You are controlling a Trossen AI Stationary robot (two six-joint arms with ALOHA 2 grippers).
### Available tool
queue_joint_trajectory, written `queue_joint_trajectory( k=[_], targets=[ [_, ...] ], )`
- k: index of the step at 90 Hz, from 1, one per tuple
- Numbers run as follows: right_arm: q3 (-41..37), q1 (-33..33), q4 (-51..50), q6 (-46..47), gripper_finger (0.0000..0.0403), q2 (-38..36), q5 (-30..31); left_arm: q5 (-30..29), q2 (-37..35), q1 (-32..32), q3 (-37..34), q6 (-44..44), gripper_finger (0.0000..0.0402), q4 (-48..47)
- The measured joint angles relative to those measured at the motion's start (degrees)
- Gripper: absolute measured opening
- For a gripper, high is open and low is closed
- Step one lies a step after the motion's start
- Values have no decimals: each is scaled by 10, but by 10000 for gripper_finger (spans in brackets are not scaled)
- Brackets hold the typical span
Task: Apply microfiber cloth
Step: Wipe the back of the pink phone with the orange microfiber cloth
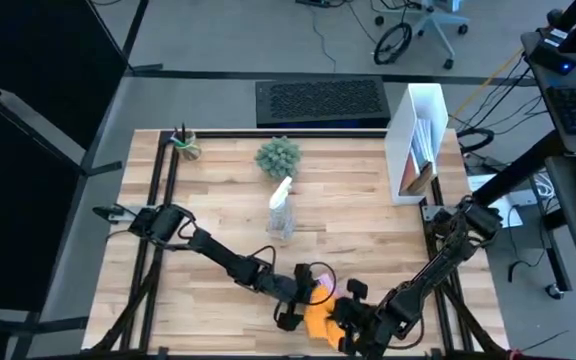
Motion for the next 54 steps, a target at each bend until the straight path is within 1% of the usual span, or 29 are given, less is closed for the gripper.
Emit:
queue_joint_trajectory(
  k=[10,15,18,27,34,42,48,54],
  targets=[
    [0,-5,5,33,0,36,-46,0,0,0,0,1,395,-1],
    [2,1,9,52,0,41,-74,0,0,0,0,2,395,-1],
    [3,8,12,64,0,46,-78,0,0,0,0,2,395,-1],
    [3,36,10,101,0,40,-95,2,0,-1,1,3,395,0],
    [2,58,-2,122,0,29,-143,3,0,-1,1,3,395,0],
    [-1,71,-29,131,0,7,-141,3,0,-1,1,3,395,0],
    [-1,72,-41,128,0,-17,-100,3,0,-1,1,3,395,1],
    [-1,70,-62,113,0,-42,-33,3,0,-1,1,3,395,1]
  ],
)
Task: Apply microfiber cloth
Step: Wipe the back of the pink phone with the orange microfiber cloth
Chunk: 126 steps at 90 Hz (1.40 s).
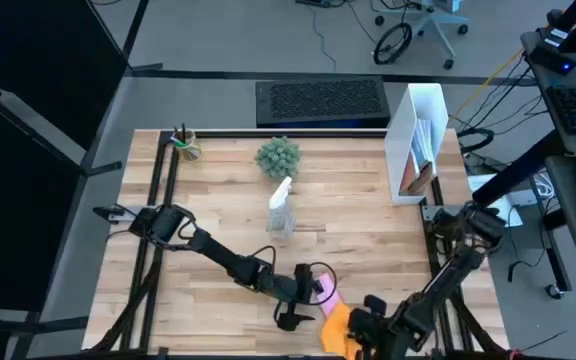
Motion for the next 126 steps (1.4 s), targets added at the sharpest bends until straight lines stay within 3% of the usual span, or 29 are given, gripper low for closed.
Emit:
queue_joint_trajectory(
  k=[11,19,28,43,66,74,83,106,118,126],
  targets=[
    [1,-21,-34,-34,0,-23,154,0,0,0,0,0,395,0],
    [1,-57,-64,-36,0,-16,185,0,0,0,0,0,395,0],
    [-5,-97,-67,-37,0,10,141,1,0,0,0,-10,395,1],
    [-23,-117,20,-52,0,57,11,2,0,1,0,-13,395,1],
    [-20,-34,15,40,0,53,-79,7,0,5,0,-15,395,-3],
    [-19,1,-5,84,0,49,-166,7,0,5,0,-15,395,-5],
    [-20,36,-89,152,0,27,-217,5,0,5,0,-15,395,-5],
    [-24,78,-396,428,15,-69,-215,-3,0,1,0,-15,395,2],
    [-24,77,-443,474,77,-137,-217,-3,-16,-2,2,-13,395,-7],
    [-24,77,-443,485,133,-182,-183,-5,-36,-4,0,-12,395,-25]
  ],
)
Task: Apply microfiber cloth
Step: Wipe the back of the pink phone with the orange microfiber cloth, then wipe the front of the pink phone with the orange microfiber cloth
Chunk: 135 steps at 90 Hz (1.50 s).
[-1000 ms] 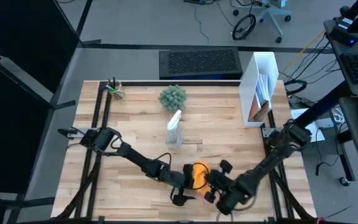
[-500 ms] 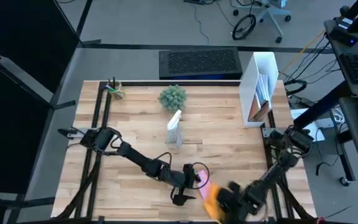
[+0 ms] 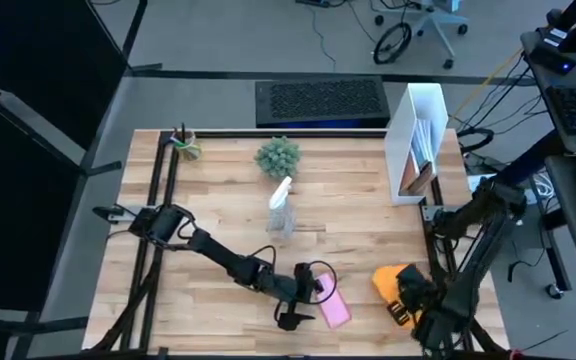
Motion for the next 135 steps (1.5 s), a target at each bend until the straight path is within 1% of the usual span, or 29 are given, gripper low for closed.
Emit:
queue_joint_trajectory(
  k=[4,7,13,17,20,27,32,44,53,61,76,89,97,105,114,125,135],
  targets=[
    [0,0,18,5,162,-16,49,0,-8,-3,-1,6,395,-5],
    [0,-1,39,2,181,-24,100,-1,-15,-3,-1,11,395,-17],
    [0,-14,90,-31,217,-29,194,0,-33,-6,-1,24,395,-34],
    [1,-25,121,-64,236,-27,230,0,-43,-9,1,35,395,-52],
    [1,-37,142,-91,247,-20,239,0,-45,-10,2,40,395,-63],
    [1,-69,174,-153,267,7,236,-9,-42,-14,1,42,395,-92],
    [1,-92,194,-191,274,28,222,-17,-35,-16,-1,42,395,-100],
    [1,-143,227,-261,275,83,149,-37,-21,-17,1,40,395,-84],
    [1,-168,271,-308,270,124,104,-46,-17,-17,2,29,395,-77],
    [1,-184,312,-342,268,152,75,-46,-17,-17,2,29,395,-76],
    [-1,-202,384,-370,268,191,46,-55,-16,-15,2,28,395,-68],
    [-31,-201,444,-361,267,198,50,-58,-16,-15,2,28,395,-67],
    [-64,-194,497,-329,267,194,68,-58,-16,-15,2,34,395,-66],
    [-101,-186,568,-305,267,193,98,-60,-16,-15,2,45,395,-67],
    [-133,-178,645,-284,267,193,122,-86,-16,-14,3,47,395,-67],
    [-155,-178,710,-275,267,194,128,-138,-16,-7,3,47,395,-67],
    [-163,-187,755,-308,267,196,120,-140,-16,3,3,43,395,-69]
  ],
)
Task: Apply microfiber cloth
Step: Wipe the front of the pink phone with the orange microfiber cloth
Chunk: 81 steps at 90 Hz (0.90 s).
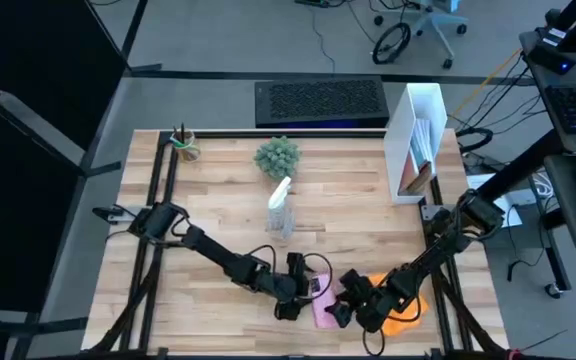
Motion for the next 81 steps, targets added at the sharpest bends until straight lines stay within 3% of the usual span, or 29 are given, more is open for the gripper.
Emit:
queue_joint_trajectory(
  k=[44,53,70,81],
  targets=[
    [3,-4,-2,17,267,0,-19,0,-14,-14,3,17,395,-74],
    [2,-10,15,16,267,2,-20,-39,0,-16,2,56,395,-44],
    [0,-24,24,16,267,3,-31,-45,32,-15,0,143,395,21],
    [3,-29,98,-6,267,25,-18,-51,42,-11,3,147,395,71]
  ],
)
